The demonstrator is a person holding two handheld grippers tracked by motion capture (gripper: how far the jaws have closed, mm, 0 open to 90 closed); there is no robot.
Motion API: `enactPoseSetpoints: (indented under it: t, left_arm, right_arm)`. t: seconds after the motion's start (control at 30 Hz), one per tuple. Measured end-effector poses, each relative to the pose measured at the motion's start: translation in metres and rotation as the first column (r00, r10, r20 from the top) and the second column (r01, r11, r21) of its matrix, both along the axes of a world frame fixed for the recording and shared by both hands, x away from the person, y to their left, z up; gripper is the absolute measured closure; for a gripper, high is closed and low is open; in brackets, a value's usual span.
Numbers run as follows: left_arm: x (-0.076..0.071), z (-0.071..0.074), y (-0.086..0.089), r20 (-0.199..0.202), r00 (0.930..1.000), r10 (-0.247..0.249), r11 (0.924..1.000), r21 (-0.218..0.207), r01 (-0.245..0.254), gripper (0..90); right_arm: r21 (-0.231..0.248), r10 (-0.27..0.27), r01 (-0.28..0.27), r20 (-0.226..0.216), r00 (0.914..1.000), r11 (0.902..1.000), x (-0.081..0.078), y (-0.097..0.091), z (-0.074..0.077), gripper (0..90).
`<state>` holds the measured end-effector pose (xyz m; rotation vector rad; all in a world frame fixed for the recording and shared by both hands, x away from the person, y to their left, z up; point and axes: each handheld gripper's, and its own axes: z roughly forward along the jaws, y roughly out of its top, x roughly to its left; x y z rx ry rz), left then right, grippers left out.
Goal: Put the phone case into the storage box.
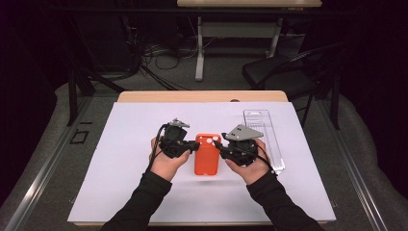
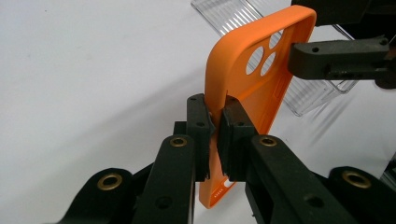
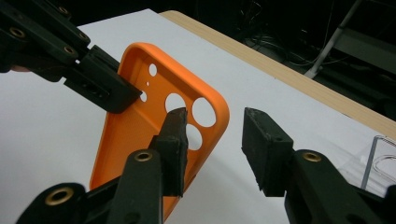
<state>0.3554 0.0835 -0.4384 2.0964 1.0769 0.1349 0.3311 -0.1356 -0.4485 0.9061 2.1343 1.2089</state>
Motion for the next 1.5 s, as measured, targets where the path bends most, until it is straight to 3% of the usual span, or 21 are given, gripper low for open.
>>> enactPoseSetpoints:
  t: [0.47,1.5]
  left_arm:
    - [-0.0005,-0.0028,-0.0020,-0.003,1.0000,-0.002,1.0000,0.006,0.002,83.9]
    - [-0.0006,-0.0032,-0.0048,-0.004,0.9999,-0.010,0.9999,0.004,0.010,83.9]
  right_arm:
    - [0.004,-0.021,0.021,-0.035,0.9992,0.9998,0.0013,0.0022,0.0012,75.7]
    - [0.020,-0.052,0.053,-0.055,0.9971,0.9984,0.0035,0.0010,0.0012,81.1]
